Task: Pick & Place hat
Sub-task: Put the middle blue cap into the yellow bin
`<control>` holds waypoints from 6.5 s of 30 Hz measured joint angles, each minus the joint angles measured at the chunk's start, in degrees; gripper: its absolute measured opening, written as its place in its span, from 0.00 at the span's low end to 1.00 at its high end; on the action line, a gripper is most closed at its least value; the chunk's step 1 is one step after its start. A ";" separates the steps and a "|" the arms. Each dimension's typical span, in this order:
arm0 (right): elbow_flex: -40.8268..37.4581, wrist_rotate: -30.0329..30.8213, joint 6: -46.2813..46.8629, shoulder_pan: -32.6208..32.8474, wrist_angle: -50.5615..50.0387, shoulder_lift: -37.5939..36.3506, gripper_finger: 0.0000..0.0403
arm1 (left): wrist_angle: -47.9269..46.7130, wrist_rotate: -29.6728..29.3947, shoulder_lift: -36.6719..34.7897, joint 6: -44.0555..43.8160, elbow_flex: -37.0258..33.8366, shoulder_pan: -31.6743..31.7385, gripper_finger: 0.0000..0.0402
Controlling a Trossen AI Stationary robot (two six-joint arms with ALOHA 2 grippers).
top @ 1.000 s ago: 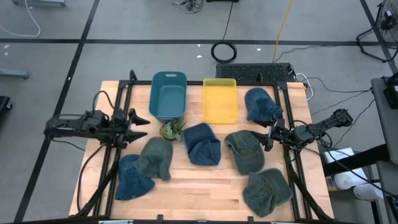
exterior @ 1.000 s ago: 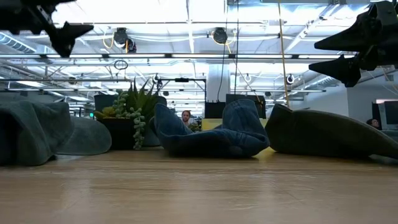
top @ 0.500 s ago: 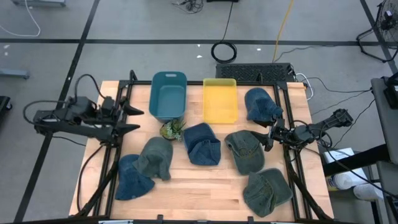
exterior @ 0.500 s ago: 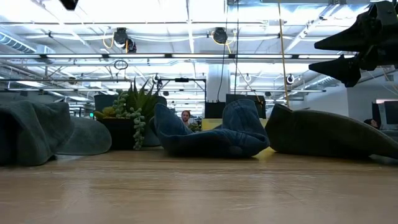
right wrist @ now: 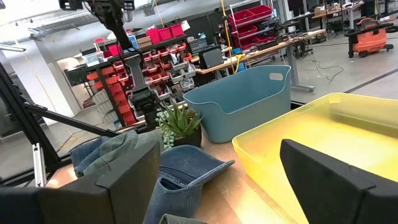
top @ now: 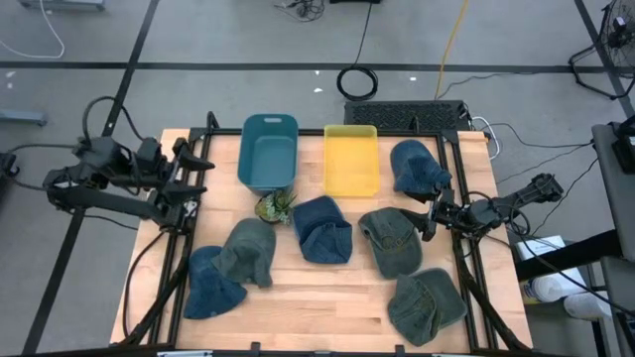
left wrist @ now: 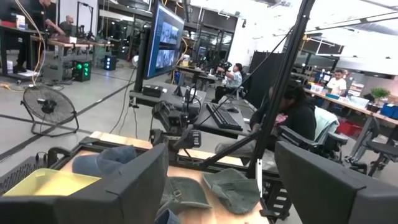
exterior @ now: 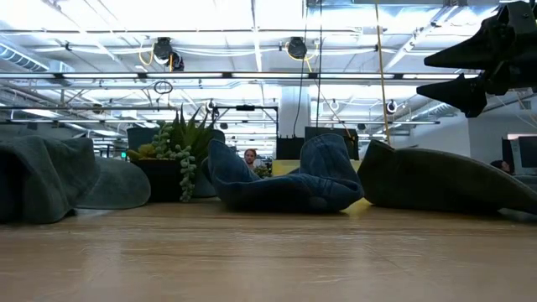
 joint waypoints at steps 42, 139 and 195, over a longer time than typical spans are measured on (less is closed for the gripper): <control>-0.02 -0.01 0.00 0.02 -0.02 0.00 0.79 | -9.34 0.91 28.33 12.68 21.44 1.45 0.80; -0.02 -0.01 0.01 0.02 -0.21 0.35 0.79 | -50.54 -3.41 73.40 63.87 47.40 -4.55 0.75; -0.02 0.00 0.01 0.02 -0.20 0.62 0.79 | -8.66 -11.05 74.44 69.48 8.30 -2.23 0.84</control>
